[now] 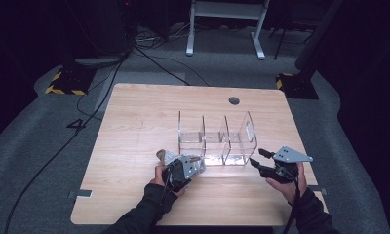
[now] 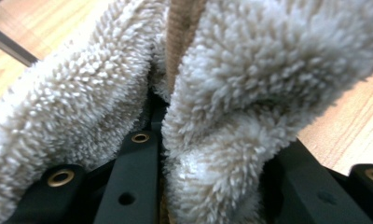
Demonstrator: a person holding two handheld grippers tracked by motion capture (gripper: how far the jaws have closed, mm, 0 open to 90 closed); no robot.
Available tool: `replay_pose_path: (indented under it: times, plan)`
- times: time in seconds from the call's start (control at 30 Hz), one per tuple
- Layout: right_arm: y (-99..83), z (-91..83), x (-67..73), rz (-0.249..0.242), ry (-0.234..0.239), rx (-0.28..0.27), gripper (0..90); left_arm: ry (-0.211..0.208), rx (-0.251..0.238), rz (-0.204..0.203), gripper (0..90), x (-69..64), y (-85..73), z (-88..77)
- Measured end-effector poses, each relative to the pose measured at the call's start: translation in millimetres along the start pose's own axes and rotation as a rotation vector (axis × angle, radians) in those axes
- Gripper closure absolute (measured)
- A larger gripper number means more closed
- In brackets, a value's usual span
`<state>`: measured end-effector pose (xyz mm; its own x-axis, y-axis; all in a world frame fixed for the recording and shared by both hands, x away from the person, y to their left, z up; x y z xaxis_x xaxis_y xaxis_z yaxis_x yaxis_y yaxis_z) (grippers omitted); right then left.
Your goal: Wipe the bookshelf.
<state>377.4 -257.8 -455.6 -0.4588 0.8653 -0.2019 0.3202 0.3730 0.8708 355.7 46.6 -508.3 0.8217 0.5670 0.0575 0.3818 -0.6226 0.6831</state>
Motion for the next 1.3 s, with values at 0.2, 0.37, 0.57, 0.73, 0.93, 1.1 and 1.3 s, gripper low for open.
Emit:
replay_pose_path:
  times: [0.2, 0.37, 0.57, 0.73, 0.93, 1.1, 1.3]
  plan:
    - [-8.1, 27.2, -2.9, -0.003, -0.026, 0.052, 40.1, -0.012, 0.015, 0.004, 68.8, 3.4, -0.6, 6.7]
    - [-12.5, 45.2, 3.4, 0.0, 0.011, 0.066, 39.1, -0.017, 0.014, 0.021, 68.2, 4.9, 0.1, 8.6]
    - [-11.0, 46.9, 9.1, -0.007, 0.024, 0.05, 46.7, -0.026, 0.024, 0.043, 67.4, 7.8, 4.2, 12.1]
    - [-11.5, 41.0, 12.6, 0.003, 0.073, 0.038, 50.5, -0.046, 0.049, 0.07, 66.4, 10.8, 8.5, 16.9]
    - [-12.3, 38.5, 28.3, -0.064, 0.099, 0.045, 51.1, -0.008, 0.097, 0.079, 67.3, 14.1, 11.6, 27.3]
    - [-11.0, 36.0, 28.4, -0.053, 0.104, 0.037, 49.2, -0.065, 0.152, 0.073, 69.7, 17.5, 16.4, 27.3]
    - [-10.0, 35.2, 26.0, -0.041, 0.086, 0.028, 44.8, -0.26, 0.174, 0.134, 69.9, 13.9, 10.7, 16.1]
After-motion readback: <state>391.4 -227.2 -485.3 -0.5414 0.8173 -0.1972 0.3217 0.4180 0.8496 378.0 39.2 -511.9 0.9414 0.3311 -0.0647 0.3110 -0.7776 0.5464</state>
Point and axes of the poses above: each handheld gripper's, and its own axes: z roughly forward along the jaws, y roughly out of its top, x roughly to its left, the point moved 4 cm from there along z, roughly forward along the jaws, and after that the axes turned 15 degrees about -y, right-handed, at the moved point
